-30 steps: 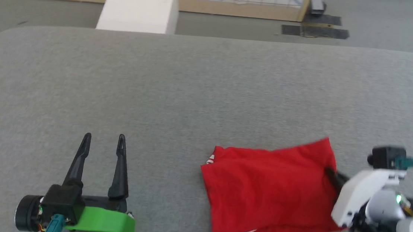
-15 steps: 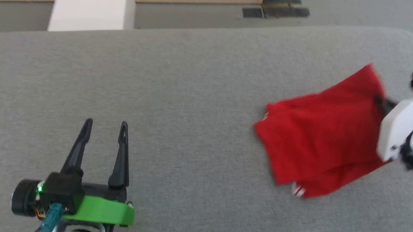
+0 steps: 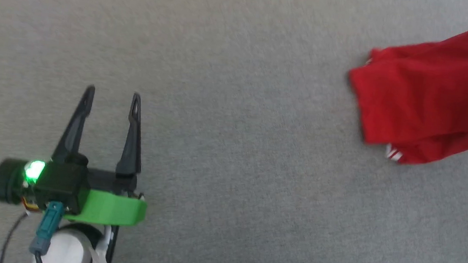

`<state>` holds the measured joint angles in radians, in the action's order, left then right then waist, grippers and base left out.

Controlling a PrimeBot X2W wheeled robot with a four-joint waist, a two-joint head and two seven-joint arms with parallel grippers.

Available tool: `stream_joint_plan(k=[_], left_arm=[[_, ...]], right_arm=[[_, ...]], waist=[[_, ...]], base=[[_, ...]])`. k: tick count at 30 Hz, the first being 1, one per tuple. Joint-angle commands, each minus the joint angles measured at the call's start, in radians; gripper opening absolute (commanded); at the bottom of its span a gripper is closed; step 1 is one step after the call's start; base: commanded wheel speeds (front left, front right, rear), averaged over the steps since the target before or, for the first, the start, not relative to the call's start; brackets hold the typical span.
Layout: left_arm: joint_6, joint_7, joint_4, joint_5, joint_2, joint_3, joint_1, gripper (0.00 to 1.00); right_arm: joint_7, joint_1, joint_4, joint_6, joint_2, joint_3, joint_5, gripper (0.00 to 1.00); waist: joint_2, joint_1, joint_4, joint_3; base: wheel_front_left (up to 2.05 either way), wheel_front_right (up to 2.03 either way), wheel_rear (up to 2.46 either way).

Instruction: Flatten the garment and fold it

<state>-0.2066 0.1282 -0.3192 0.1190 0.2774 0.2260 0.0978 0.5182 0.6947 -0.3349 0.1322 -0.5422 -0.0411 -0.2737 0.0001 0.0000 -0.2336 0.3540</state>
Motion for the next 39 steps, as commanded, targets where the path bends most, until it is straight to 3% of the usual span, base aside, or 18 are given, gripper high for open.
stream_joint_plan(k=[1,11,24,25,26,35,39], left_arm=[[-0.004,-0.007,-0.012,-0.018,0.012,-0.003,0.027,1.0],[0.001,-0.051,-0.059,-0.073,0.032,0.02,0.122,1.0],[-0.036,-0.047,-0.096,-0.096,0.024,0.004,0.165,1.0],[-0.044,-0.042,-0.098,-0.094,0.019,0.0,0.165,1.0],[-0.051,-0.036,-0.098,-0.093,0.015,-0.004,0.164,1.0],[-0.072,0.001,-0.06,-0.06,-0.008,-0.01,0.123,1.0],[-0.071,0.032,-0.019,-0.024,-0.02,-0.009,0.081,1.0]], right_arm=[[-0.016,0.022,-0.014,-0.002,-0.014,0.012,0.011,0.0],[-0.137,0.083,-0.144,-0.002,-0.06,0.096,0.075,0.0],[-0.263,0.136,-0.315,-0.002,-0.065,0.169,0.17,0.0],[-0.273,0.14,-0.323,-0.002,-0.064,0.172,0.18,0.45],[-0.281,0.143,-0.335,-0.002,-0.062,0.174,0.19,1.0],[-0.314,0.156,-0.375,-0.002,-0.041,0.171,0.217,1.0],[-0.321,0.121,-0.364,-0.002,-0.022,0.165,0.198,1.0]], waist=[[-0.0001,0.0,-0.054,0.094],[-0.0001,0.0,-0.069,0.225],[-0.0001,0.0,-0.045,0.292],[-0.0001,0.0,-0.043,0.291],[-0.0001,0.0,-0.042,0.287],[-0.0001,0.0,-0.027,0.195],[-0.0001,0.0,-0.012,0.095]], base=[[0.0,0.0,0.0],[0.0,0.0,0.0],[0.0,0.0,0.0],[0.0,0.0,0.0],[0.0,0.0,0.0],[0.0,0.0,0.0],[0.0,0.0,0.0]])
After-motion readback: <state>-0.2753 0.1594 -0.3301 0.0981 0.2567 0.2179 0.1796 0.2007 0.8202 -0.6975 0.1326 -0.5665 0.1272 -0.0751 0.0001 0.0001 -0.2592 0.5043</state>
